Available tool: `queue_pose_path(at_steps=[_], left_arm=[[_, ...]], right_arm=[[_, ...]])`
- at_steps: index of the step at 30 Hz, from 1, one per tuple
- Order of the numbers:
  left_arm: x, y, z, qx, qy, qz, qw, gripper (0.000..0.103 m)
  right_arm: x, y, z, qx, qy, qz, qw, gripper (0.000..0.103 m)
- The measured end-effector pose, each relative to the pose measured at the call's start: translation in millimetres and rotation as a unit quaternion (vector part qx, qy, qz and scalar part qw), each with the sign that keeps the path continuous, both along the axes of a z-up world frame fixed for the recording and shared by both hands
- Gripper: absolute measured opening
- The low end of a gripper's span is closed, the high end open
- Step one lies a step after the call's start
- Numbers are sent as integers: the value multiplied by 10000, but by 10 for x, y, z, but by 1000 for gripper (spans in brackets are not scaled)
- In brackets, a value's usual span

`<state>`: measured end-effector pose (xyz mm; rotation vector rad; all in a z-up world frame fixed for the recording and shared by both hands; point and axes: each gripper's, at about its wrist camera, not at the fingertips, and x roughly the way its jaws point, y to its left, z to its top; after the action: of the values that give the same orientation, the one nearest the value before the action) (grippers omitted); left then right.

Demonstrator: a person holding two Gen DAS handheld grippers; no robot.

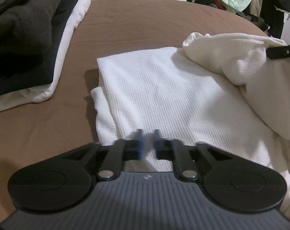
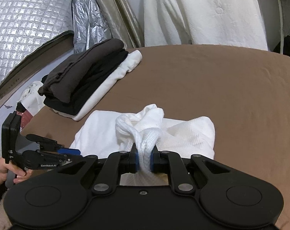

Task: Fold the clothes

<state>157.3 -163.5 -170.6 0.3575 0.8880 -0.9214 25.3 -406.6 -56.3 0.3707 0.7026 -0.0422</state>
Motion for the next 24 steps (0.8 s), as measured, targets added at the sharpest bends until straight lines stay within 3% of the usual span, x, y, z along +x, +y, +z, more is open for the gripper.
queue_pose_path(at_steps=[8, 14, 18, 21, 23, 24], left_arm=[[33, 249, 148, -278, -119, 356, 9989, 0], [205, 664, 255, -423, -170, 1358, 9897, 0], [411, 1055, 283, -143, -503, 2426, 9687, 0], [636, 1429, 211, 89, -515, 3214, 9455, 1], [788, 1650, 66, 406, -573, 3575, 9313, 9], [865, 1732, -47, 554, -514, 3619, 9292, 26]], right_arm=[[-27, 6, -13, 0, 32, -56, 10000, 14], [-50, 58, 4, -38, 2, -4, 10000, 15], [-58, 101, 17, -45, -19, 39, 10000, 15], [-53, 137, 30, -51, -30, 71, 10000, 15], [-49, 155, 33, -49, -41, 95, 9999, 15], [-46, 162, 32, -42, -45, 104, 9999, 15]])
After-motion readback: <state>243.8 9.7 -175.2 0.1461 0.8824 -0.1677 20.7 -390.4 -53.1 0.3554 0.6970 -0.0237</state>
